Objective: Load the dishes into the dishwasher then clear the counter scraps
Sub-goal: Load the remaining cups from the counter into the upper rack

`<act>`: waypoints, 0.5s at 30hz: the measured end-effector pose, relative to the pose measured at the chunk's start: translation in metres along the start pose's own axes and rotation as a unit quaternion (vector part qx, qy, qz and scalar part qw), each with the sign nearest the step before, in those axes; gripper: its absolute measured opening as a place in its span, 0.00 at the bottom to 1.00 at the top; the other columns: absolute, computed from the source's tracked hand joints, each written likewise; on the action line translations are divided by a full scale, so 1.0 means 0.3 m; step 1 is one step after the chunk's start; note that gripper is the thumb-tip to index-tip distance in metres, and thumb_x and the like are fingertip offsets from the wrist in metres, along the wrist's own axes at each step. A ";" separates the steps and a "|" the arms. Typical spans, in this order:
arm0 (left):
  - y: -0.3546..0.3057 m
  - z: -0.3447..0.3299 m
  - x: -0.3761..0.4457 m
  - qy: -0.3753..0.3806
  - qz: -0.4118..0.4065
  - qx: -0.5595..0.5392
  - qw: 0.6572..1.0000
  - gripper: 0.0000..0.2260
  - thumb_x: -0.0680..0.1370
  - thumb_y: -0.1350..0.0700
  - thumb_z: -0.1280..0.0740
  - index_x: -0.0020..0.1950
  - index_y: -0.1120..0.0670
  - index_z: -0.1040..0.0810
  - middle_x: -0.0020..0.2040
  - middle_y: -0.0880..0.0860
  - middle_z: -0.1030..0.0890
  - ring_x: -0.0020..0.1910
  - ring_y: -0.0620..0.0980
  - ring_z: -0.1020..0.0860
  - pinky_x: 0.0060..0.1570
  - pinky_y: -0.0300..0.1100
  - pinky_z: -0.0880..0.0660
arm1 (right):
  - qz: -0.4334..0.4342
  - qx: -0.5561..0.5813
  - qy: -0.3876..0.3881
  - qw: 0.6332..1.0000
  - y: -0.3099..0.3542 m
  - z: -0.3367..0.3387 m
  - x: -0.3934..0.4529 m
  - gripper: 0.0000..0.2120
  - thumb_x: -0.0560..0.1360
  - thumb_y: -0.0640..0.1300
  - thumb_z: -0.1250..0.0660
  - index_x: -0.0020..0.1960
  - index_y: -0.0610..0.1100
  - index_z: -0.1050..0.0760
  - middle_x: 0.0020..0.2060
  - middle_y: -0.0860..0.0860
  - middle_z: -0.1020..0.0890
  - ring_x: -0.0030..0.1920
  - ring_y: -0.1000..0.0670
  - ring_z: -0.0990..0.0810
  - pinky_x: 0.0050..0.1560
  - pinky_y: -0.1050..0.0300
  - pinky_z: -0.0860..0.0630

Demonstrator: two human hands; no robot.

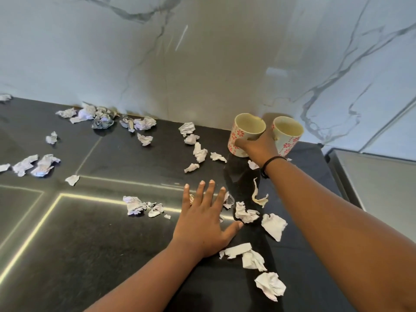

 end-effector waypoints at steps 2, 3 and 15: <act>0.000 -0.004 0.001 0.003 -0.001 0.001 1.000 0.41 0.72 0.25 0.61 0.78 0.46 0.54 0.79 0.53 0.55 0.77 0.53 0.62 0.71 0.61 0.68 | -0.034 0.025 -0.004 0.999 -0.020 -0.024 0.034 0.42 0.64 0.52 0.22 0.71 0.44 0.39 0.64 0.47 0.26 0.63 0.44 0.26 0.66 0.43 0.29; 0.001 -0.005 0.002 0.005 -0.001 0.001 1.000 0.40 0.72 0.25 0.61 0.78 0.46 0.54 0.79 0.53 0.55 0.77 0.53 0.63 0.71 0.61 0.68 | -0.047 0.034 -0.009 0.998 -0.029 -0.032 0.045 0.44 0.63 0.53 0.22 0.72 0.45 0.40 0.64 0.47 0.26 0.64 0.44 0.26 0.66 0.44 0.29; 0.014 -0.005 0.013 0.005 0.005 0.001 1.000 0.41 0.71 0.24 0.61 0.78 0.45 0.54 0.80 0.52 0.54 0.77 0.52 0.62 0.70 0.58 0.71 | 0.000 0.235 0.020 0.972 0.018 0.081 -0.064 0.31 0.69 0.44 0.24 0.68 0.45 0.33 0.60 0.48 0.21 0.61 0.46 0.23 0.57 0.40 0.22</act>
Point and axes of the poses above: each hand's wrist, its own x-axis towards the middle knuckle, its own z-axis out of the back of the hand, y = z × x, the point moved 8 cm from there along x, towards the middle knuckle
